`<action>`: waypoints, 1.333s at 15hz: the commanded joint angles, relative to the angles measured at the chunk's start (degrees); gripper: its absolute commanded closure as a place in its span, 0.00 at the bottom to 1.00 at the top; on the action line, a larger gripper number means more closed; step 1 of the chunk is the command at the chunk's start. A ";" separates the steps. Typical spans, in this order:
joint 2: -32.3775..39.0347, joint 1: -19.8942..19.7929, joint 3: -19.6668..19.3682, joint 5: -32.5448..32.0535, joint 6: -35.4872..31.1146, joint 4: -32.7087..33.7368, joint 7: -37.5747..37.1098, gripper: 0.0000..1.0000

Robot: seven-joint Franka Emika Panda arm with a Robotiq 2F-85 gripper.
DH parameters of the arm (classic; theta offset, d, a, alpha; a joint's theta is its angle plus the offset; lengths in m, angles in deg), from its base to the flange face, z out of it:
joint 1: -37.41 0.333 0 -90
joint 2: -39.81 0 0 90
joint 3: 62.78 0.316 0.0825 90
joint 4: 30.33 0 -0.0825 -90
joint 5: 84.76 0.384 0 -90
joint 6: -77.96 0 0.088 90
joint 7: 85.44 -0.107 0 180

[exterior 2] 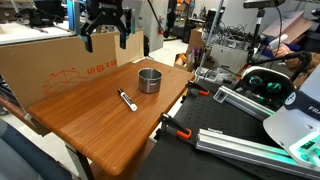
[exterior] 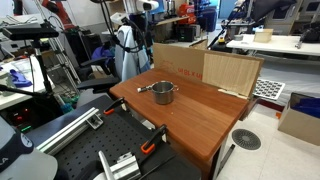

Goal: Put the marker in the silver pot

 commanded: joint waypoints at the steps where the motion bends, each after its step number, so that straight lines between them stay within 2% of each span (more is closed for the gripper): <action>1: 6.28 2.27 -3.29 -2.50 -1.37 4.14 -2.64 0.00; 7: 15.44 4.81 -6.60 -1.53 -1.26 8.89 -0.93 0.00; 20: 28.35 11.77 -14.31 -3.79 -0.81 15.45 -3.68 0.00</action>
